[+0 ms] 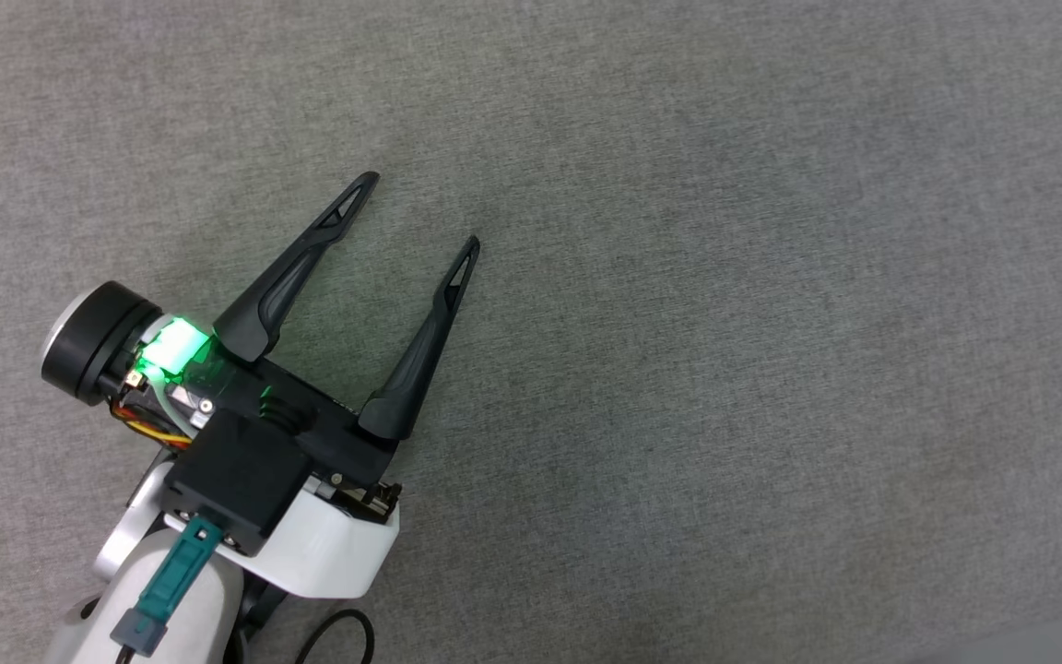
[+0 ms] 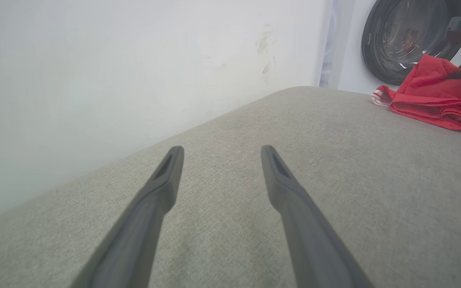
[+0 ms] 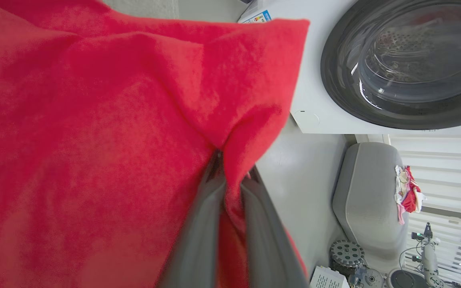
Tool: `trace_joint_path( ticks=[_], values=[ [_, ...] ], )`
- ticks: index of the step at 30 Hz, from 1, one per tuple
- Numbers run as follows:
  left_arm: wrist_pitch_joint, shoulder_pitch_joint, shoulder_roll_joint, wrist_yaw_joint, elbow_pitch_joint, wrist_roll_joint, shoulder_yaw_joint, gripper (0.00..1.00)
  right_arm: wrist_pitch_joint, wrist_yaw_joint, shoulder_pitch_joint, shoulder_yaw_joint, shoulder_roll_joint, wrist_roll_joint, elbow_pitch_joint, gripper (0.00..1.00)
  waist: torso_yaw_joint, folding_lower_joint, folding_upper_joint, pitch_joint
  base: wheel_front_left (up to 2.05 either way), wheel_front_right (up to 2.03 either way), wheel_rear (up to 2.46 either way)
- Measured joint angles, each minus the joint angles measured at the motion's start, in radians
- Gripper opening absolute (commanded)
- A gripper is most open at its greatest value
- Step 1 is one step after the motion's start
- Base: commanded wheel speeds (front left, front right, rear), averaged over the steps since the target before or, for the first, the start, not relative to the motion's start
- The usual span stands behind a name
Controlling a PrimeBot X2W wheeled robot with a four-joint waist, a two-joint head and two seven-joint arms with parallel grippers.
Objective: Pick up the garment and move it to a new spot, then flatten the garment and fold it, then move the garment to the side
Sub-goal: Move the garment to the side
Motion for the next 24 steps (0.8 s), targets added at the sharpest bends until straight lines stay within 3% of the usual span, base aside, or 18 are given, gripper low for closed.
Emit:
trace_joint_path(
  ticks=[1,2,3,16,24],
  values=[
    [0.000,0.000,0.000,0.000,-0.003,0.000,0.000,1.00,-0.007,0.000,-0.010,-0.009,0.006,-0.008,0.015,0.00,0.004,-0.0001,0.0000,0.003,0.00,0.00,0.00],
    [0.001,0.000,0.000,0.002,-0.006,0.000,0.000,1.00,-0.013,0.000,-0.020,-0.016,0.010,-0.019,0.030,0.37,0.007,0.0000,0.0000,0.005,0.00,0.00,0.00],
    [0.002,0.000,0.000,0.006,-0.007,0.000,-0.001,1.00,-0.020,0.000,-0.029,-0.026,0.015,-0.029,0.041,1.00,0.010,0.0000,0.0000,0.007,0.00,0.00,0.00],
    [-0.055,0.024,-0.027,0.038,0.078,-0.025,-0.009,1.00,-0.081,0.000,-0.073,-0.066,0.079,-0.116,0.052,1.00,0.037,-0.0001,0.0000,-0.082,0.00,0.00,0.00],
    [-0.108,0.099,-0.061,0.074,0.184,-0.083,0.012,1.00,-0.147,0.000,-0.057,-0.025,0.170,0.022,-0.080,1.00,0.056,-0.0003,0.0001,-0.226,0.00,0.00,0.00]
  ],
)
